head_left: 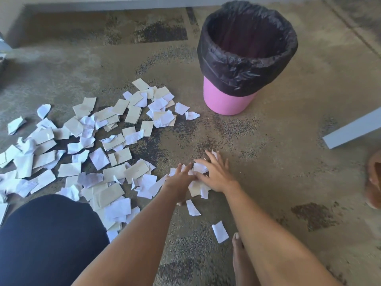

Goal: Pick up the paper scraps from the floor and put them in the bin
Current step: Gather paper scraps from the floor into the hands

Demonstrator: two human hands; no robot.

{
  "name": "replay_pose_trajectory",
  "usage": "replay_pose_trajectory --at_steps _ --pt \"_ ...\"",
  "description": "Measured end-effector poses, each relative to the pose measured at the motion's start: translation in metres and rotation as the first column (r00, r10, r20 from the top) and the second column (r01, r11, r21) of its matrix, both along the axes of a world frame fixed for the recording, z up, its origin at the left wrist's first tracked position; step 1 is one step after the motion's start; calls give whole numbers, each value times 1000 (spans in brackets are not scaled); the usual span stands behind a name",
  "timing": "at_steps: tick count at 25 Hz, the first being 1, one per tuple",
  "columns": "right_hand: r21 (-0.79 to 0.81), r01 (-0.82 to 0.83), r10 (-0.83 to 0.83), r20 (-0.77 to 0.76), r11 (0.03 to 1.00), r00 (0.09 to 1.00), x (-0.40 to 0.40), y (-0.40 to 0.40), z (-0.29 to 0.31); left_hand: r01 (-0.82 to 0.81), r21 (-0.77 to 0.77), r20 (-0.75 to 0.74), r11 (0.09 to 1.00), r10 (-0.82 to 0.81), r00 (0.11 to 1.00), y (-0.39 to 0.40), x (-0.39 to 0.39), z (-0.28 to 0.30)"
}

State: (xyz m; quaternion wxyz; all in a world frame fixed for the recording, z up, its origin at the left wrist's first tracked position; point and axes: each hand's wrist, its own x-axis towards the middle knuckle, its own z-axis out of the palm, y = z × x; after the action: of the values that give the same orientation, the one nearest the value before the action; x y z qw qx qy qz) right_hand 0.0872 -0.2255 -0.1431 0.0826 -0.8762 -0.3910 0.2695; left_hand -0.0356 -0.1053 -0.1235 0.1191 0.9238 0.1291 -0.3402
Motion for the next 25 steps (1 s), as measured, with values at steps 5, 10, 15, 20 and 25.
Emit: replay_pose_trajectory --at_steps 5,10,15,20,25 --pt "-26 -250 251 68 968 966 -10 -23 -4 -29 -79 201 996 44 979 21 -10 -9" --pt "40 -305 301 86 951 950 -16 -30 -5 -115 -102 242 988 137 960 27 -10 -4" --pt "162 -262 268 -16 951 963 -21 -31 -7 -271 -153 215 950 300 929 29 -9 2" --pt "167 -242 256 -72 956 964 -16 -20 -4 -161 -141 39 977 168 985 28 -13 11" --pt "81 -109 124 -214 991 969 -10 -2 3 -177 -135 39 975 184 982 25 -12 6"
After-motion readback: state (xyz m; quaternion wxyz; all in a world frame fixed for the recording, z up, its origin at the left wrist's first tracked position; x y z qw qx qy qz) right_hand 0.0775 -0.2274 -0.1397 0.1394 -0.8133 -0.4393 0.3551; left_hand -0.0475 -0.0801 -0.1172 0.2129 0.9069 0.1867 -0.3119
